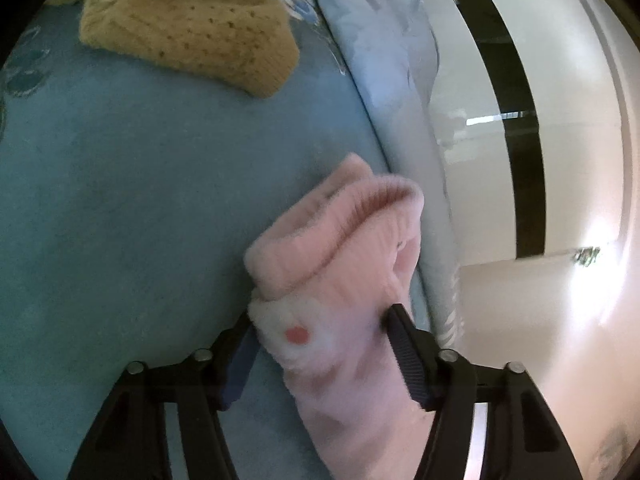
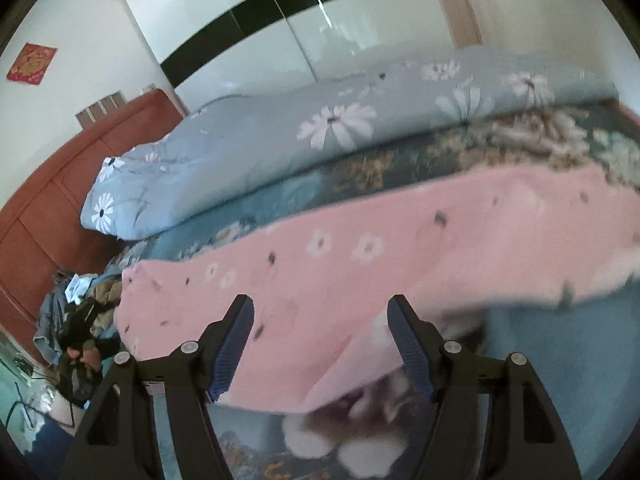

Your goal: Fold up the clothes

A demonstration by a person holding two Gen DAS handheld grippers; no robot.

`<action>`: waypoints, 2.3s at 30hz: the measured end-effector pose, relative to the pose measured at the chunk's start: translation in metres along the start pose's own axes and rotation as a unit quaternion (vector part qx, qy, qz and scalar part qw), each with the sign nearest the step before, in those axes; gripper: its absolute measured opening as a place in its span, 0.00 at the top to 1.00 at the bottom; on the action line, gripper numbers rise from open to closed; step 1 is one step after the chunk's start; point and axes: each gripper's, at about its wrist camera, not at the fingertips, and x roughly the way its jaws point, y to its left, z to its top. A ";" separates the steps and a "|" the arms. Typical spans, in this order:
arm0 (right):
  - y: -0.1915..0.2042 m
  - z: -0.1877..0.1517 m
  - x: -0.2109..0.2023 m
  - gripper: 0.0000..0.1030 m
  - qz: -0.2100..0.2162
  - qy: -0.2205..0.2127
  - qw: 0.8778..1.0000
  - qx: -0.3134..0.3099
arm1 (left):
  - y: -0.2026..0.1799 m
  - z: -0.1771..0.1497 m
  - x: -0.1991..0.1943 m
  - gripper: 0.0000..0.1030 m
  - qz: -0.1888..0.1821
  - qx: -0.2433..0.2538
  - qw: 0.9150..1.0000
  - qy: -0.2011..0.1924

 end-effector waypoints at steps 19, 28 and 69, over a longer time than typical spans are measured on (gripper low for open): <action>0.018 -0.079 0.015 0.31 0.027 0.063 0.996 0.057 | -0.029 0.023 -0.145 0.78 -0.049 0.072 0.981 -0.172; 0.028 -0.089 0.019 0.31 0.047 0.072 0.996 0.039 | 0.047 0.016 -0.268 0.78 0.028 0.077 0.959 -0.272; -0.120 0.096 -0.006 0.92 -0.022 -0.032 0.978 0.207 | -0.020 -0.083 -0.142 0.49 0.145 0.259 0.950 -0.100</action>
